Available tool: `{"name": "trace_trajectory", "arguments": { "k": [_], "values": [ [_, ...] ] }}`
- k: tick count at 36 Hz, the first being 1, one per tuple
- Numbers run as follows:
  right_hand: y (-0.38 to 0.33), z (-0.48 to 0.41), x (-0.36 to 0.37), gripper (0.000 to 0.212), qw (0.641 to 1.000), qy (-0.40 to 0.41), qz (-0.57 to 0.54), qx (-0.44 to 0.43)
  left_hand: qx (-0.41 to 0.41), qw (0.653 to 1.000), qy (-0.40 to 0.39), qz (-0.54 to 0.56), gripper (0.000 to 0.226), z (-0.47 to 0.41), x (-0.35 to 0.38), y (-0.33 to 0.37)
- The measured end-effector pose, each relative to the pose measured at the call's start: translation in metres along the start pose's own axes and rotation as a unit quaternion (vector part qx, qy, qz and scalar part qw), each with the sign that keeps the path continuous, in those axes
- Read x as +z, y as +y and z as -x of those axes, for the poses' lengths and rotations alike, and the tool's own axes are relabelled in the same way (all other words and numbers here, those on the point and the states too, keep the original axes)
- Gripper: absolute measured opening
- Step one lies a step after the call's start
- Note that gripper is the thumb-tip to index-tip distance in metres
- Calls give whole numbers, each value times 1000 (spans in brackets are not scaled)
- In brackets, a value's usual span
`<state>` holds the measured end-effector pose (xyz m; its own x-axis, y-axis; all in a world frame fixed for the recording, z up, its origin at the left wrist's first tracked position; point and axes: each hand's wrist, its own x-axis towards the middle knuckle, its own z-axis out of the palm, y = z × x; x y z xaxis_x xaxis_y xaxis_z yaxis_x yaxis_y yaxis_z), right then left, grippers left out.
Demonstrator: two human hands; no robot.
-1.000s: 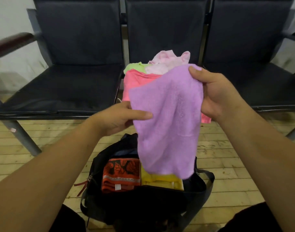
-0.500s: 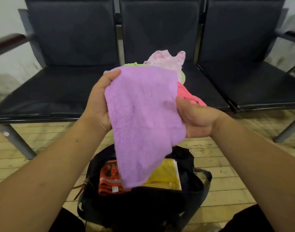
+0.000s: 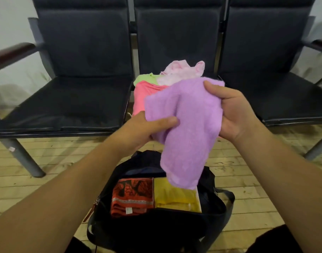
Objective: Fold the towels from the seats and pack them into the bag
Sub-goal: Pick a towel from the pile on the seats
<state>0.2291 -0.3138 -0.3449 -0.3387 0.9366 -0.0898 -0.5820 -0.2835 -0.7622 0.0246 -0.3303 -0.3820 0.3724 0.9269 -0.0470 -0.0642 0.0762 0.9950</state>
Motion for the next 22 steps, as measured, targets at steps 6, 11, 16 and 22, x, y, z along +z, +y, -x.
{"name": "trace_trajectory", "arguments": {
  "k": [6,11,16,22],
  "values": [
    [-3,-7,-16,42,987,82,114,71,25,984,63,165,13,2,16,4],
    [1,-9,-26,52,995,6,-14,99,-8,959,123,255,40,2,22,10],
    [7,-8,-30,75,979,-41,137,147,-24,946,166,278,36,-2,16,16],
    [6,-8,-30,56,981,12,180,79,11,979,192,71,17,-1,-6,19]
  ]
}}
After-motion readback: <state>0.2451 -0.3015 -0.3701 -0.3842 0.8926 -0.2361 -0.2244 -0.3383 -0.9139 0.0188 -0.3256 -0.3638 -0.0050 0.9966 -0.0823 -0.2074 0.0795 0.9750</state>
